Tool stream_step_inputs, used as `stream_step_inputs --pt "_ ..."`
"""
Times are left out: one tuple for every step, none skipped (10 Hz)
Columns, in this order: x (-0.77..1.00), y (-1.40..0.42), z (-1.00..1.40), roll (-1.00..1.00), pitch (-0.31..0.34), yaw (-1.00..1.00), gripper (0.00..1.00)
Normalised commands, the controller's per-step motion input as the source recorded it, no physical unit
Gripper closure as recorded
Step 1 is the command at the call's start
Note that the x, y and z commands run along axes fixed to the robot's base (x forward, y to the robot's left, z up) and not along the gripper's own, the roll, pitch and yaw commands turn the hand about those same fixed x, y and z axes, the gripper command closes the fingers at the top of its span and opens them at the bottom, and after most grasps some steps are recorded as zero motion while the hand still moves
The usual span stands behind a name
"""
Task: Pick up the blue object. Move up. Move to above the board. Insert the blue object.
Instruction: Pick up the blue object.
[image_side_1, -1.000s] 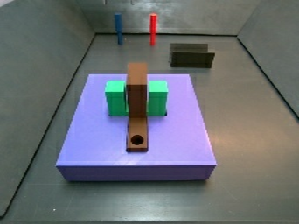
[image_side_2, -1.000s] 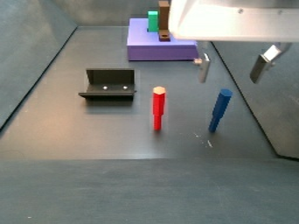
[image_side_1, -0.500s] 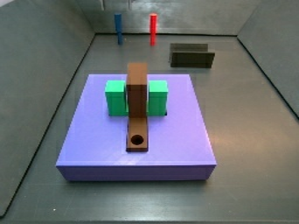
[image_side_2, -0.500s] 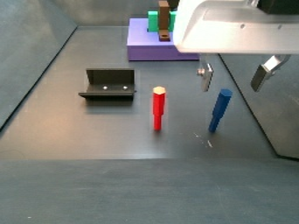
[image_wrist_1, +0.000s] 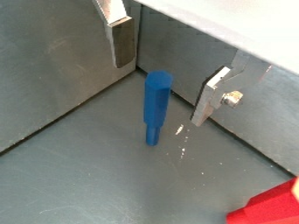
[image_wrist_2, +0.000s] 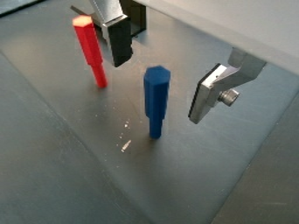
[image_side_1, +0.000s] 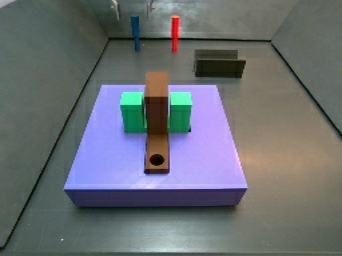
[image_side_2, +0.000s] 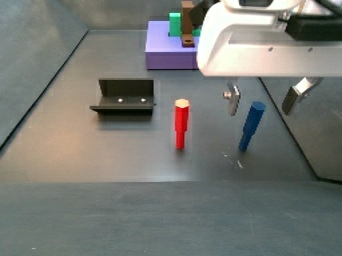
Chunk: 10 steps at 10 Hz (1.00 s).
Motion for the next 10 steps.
stream_step_inputs --pt "0.00 0.00 -0.30 -0.07 -0.196 0.00 0.00" --pt "0.00 0.00 -0.27 -0.08 -0.176 0.00 0.00" --pt "0.00 0.00 -0.24 -0.09 -0.160 0.00 0.00" --pt "0.00 0.00 -0.21 -0.09 -0.154 0.00 0.00" --pt "0.00 0.00 -0.19 -0.07 -0.139 0.00 0.00" --pt "-0.04 0.02 -0.07 -0.07 -0.103 0.00 0.00" --pt "0.00 0.00 0.00 0.00 0.000 0.00 0.00" --pt "0.00 0.00 0.00 0.00 0.000 0.00 1.00" --pt "0.00 0.00 0.00 0.00 0.000 0.00 1.00" --pt "0.00 0.00 0.00 0.00 0.000 0.00 1.00"
